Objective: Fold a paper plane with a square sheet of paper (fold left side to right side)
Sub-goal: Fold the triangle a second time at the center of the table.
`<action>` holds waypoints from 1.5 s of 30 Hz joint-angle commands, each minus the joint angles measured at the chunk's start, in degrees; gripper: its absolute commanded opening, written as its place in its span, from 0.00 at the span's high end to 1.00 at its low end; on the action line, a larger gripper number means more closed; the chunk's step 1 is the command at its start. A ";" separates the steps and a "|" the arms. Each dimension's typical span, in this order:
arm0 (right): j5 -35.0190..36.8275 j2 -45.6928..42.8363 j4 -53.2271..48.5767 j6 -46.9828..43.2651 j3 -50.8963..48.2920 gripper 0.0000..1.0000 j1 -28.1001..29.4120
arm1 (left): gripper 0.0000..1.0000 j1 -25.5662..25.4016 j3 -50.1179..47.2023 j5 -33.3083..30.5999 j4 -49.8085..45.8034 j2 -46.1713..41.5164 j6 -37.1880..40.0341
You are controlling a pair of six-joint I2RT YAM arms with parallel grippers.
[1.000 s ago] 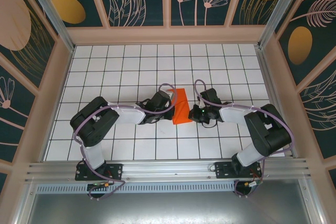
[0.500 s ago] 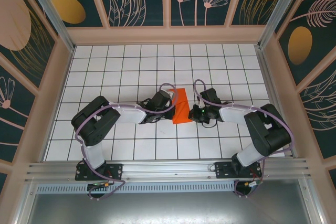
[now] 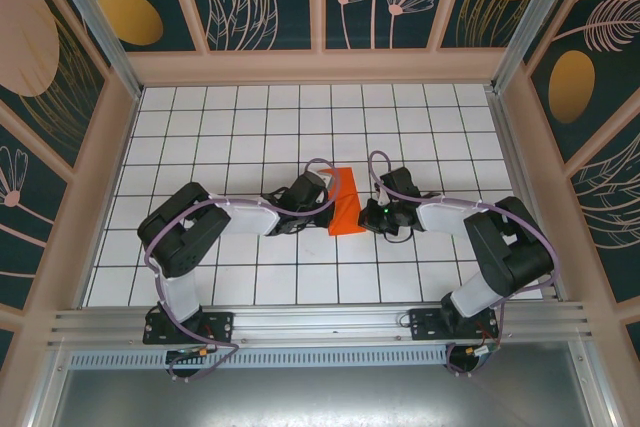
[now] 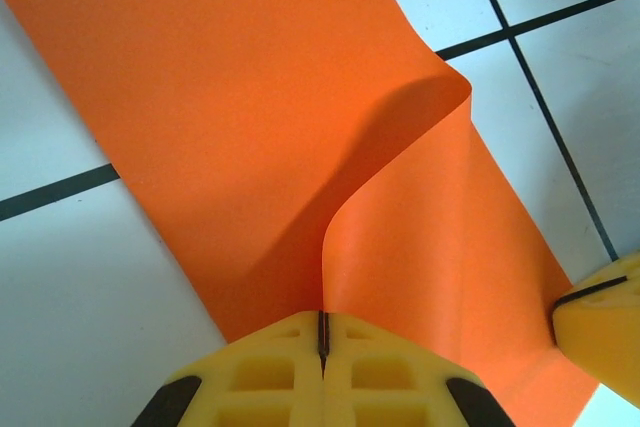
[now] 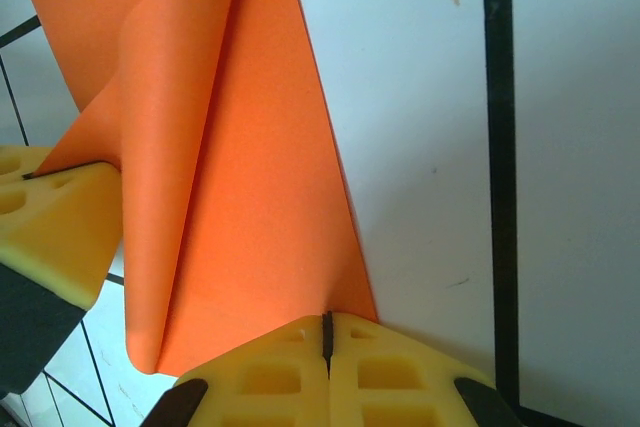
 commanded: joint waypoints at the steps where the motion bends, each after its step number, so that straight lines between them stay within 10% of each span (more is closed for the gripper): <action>1: 3.42 2.43 -5.52 -0.94 -0.66 1.00 0.69 | 1.00 0.40 0.91 -0.19 -0.60 1.48 1.08; 26: -3.58 -7.49 10.41 2.67 -1.25 1.00 -2.61 | 1.00 0.40 -1.29 0.34 -0.67 1.67 0.57; 45: -6.05 8.05 18.28 3.42 6.26 1.00 1.31 | 1.00 0.40 -1.14 -0.06 -1.53 1.19 0.55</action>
